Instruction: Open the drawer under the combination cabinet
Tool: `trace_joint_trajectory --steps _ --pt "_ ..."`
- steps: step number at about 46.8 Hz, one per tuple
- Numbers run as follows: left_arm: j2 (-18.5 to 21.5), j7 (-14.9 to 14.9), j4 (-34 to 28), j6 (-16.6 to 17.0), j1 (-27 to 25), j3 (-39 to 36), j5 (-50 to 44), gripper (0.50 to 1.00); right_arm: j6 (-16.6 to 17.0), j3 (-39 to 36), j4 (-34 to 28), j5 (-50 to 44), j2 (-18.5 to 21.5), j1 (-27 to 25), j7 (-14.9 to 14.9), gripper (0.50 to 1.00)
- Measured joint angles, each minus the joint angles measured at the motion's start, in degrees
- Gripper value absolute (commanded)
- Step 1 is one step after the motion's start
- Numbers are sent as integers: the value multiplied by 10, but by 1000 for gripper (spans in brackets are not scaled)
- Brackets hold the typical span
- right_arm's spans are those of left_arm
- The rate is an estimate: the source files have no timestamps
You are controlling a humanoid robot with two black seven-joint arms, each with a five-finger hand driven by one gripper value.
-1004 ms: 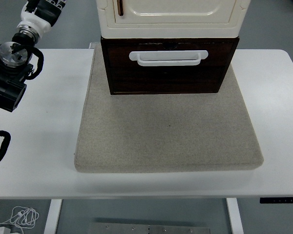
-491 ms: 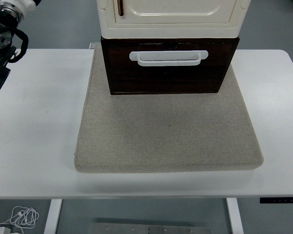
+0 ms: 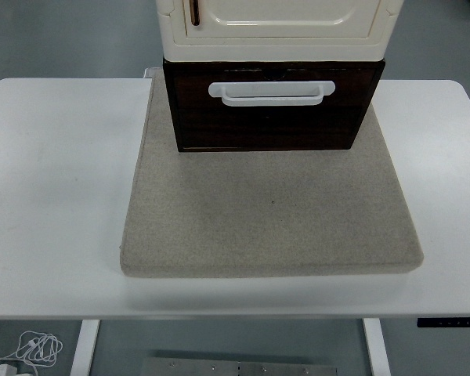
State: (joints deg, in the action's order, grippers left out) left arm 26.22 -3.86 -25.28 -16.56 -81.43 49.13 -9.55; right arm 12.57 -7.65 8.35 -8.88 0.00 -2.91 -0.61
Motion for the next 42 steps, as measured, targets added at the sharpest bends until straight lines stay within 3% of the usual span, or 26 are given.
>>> trace_joint_trajectory --steps 15,27,42 --pt "48 0 -165 9 -36 0 41 1000 0 0 0 0 0 0 0 926" --pt "65 2 -277 11 -73 -4 139 1000 0 0 0 0 0 0 0 926" --pt "72 3 -430 31 -86 -91 195 1000 0 0 0 0 0 0 0 926"
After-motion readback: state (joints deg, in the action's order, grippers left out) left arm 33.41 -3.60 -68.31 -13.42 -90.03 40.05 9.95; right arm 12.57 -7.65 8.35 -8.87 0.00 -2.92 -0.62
